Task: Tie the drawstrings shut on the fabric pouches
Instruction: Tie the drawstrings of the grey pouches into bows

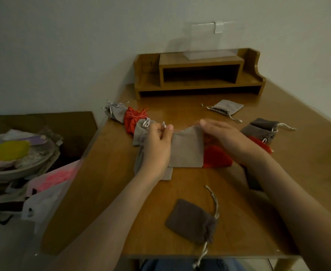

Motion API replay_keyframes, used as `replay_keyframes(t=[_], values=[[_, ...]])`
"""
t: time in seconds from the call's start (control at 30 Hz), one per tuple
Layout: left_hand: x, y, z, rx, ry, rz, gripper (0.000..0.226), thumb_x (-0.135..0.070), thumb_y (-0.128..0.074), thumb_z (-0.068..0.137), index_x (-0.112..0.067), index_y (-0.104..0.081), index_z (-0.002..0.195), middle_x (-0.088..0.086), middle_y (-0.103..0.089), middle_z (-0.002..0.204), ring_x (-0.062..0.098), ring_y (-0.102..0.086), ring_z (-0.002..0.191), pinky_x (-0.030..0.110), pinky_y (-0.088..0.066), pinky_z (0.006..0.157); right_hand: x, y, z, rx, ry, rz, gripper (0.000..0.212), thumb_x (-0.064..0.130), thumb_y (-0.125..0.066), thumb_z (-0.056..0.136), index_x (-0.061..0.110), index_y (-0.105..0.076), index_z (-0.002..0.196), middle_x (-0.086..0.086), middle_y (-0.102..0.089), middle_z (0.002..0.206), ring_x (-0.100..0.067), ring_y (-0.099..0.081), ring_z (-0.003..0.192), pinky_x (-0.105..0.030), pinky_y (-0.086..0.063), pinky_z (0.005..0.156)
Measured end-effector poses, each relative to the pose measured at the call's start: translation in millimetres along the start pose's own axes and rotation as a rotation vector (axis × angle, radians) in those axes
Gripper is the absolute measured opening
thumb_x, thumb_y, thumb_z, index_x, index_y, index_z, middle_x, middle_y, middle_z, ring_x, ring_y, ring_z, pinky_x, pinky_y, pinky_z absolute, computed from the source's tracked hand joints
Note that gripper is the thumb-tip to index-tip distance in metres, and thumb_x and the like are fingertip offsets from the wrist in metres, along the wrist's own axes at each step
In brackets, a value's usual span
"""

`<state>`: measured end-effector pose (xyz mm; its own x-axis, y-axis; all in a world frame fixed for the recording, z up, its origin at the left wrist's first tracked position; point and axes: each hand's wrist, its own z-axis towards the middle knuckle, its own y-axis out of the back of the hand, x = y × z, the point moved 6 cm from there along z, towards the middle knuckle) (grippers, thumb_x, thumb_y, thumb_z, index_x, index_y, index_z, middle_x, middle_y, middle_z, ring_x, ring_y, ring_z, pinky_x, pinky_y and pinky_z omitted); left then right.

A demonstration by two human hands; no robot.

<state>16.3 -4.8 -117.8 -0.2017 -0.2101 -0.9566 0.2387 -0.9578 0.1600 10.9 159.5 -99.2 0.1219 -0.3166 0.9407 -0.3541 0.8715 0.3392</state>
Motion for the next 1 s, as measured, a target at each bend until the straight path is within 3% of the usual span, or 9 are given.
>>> replay_keyframes(t=[0.1, 0.2, 0.3, 0.4, 0.5, 0.57, 0.7, 0.87, 1.0], values=[[-0.8, -2.9, -2.4, 0.027, 0.020, -0.063, 0.013, -0.032, -0.049, 0.098, -0.025, -0.047, 0.087, 0.000, -0.070, 0.098, 0.017, -0.064, 0.098, 0.044, -0.051, 0.090, 1.8, -4.6, 1.3, -0.012, 0.047, -0.117, 0.019, 0.033, -0.048, 0.097, 0.021, -0.063, 0.096, 0.002, -0.063, 0.096, -0.002, -0.059, 0.086, -0.019, -0.040, 0.074], [-4.4, -0.4, -2.1, 0.009, 0.015, -0.082, 0.017, -0.040, -0.052, 0.094, -0.027, -0.050, 0.083, 0.011, -0.067, 0.096, 0.027, -0.064, 0.094, 0.056, -0.050, 0.087, 4.3, 1.2, 2.7, -0.077, 0.108, -0.023, 0.006, 0.026, -0.056, 0.093, 0.025, -0.062, 0.093, 0.005, -0.062, 0.092, -0.011, -0.059, 0.089, -0.026, -0.045, 0.079], [-13.0, 2.6, -4.3, -0.021, -0.041, -0.098, 0.017, -0.031, -0.050, 0.098, -0.016, -0.056, 0.091, 0.000, -0.067, 0.092, 0.013, -0.064, 0.090, 0.037, -0.052, 0.085, 4.3, 4.4, 3.0, -0.058, 0.151, 0.013, 0.004, 0.023, -0.060, 0.091, 0.027, -0.061, 0.092, -0.001, -0.062, 0.092, -0.024, -0.059, 0.091, -0.036, -0.047, 0.081], [-28.8, 1.7, -11.3, 0.020, -0.155, -0.136, 0.012, -0.023, -0.046, 0.100, -0.015, -0.053, 0.093, -0.008, -0.067, 0.088, 0.001, -0.062, 0.084, 0.016, -0.047, 0.077, 4.4, 0.0, 3.4, -0.007, 0.143, 0.036, 0.008, 0.020, -0.063, 0.088, 0.018, -0.056, 0.091, -0.001, -0.059, 0.080, -0.016, -0.057, 0.075, -0.029, -0.046, 0.073], [-32.4, -1.9, -15.7, 0.107, -0.211, -0.091, 0.011, -0.021, -0.044, 0.100, -0.021, -0.047, 0.090, 0.004, -0.068, 0.088, 0.010, -0.064, 0.084, 0.020, -0.048, 0.077, 3.7, -2.8, 4.1, 0.033, 0.156, 0.037, 0.013, 0.019, -0.065, 0.087, 0.015, -0.053, 0.088, 0.002, -0.056, 0.071, -0.009, -0.055, 0.066, -0.020, -0.045, 0.064], [-29.8, -4.3, -16.3, 0.140, -0.206, -0.035, 0.011, -0.020, -0.048, 0.099, -0.019, -0.046, 0.088, 0.009, -0.063, 0.081, 0.015, -0.061, 0.074, 0.022, -0.047, 0.068, 6.2, -2.7, 2.9, 0.050, 0.191, 0.053, 0.014, 0.022, -0.064, 0.087, 0.014, -0.054, 0.091, 0.003, -0.058, 0.074, -0.008, -0.056, 0.068, -0.019, -0.045, 0.065], [-26.6, -6.8, -16.7, 0.230, -0.083, -0.074, 0.011, -0.018, -0.052, 0.096, -0.017, -0.052, 0.085, -0.006, -0.050, 0.062, 0.001, -0.044, 0.047, 0.016, -0.034, 0.046, 6.8, -5.4, -0.4, 0.109, 0.203, 0.072, 0.023, 0.034, -0.057, 0.084, 0.016, -0.062, 0.097, 0.006, -0.064, 0.087, -0.010, -0.062, 0.083, -0.024, -0.048, 0.075], [-25.4, -18.5, -21.7, 0.558, 0.075, -0.268, 0.018, -0.013, -0.050, 0.096, -0.021, -0.053, 0.111, -0.012, -0.053, 0.056, 0.004, -0.039, 0.042, 0.016, -0.026, 0.038, 1.4, -4.9, 2.1, 0.153, 0.191, 0.118, 0.020, 0.030, -0.059, 0.089, 0.011, -0.061, 0.096, 0.001, -0.064, 0.089, -0.013, -0.062, 0.083, -0.023, -0.048, 0.074], [-25.3, -22.7, -22.4, 0.609, 0.095, -0.268, 0.024, -0.011, -0.052, 0.095, -0.021, -0.051, 0.116, -0.009, -0.056, 0.059, 0.005, -0.042, 0.042, 0.016, -0.030, 0.038, -1.1, -3.2, 3.2, 0.189, 0.179, 0.187, 0.017, 0.027, -0.054, 0.087, 0.011, -0.059, 0.092, -0.001, -0.062, 0.084, -0.015, -0.061, 0.076, -0.023, -0.049, 0.067]])
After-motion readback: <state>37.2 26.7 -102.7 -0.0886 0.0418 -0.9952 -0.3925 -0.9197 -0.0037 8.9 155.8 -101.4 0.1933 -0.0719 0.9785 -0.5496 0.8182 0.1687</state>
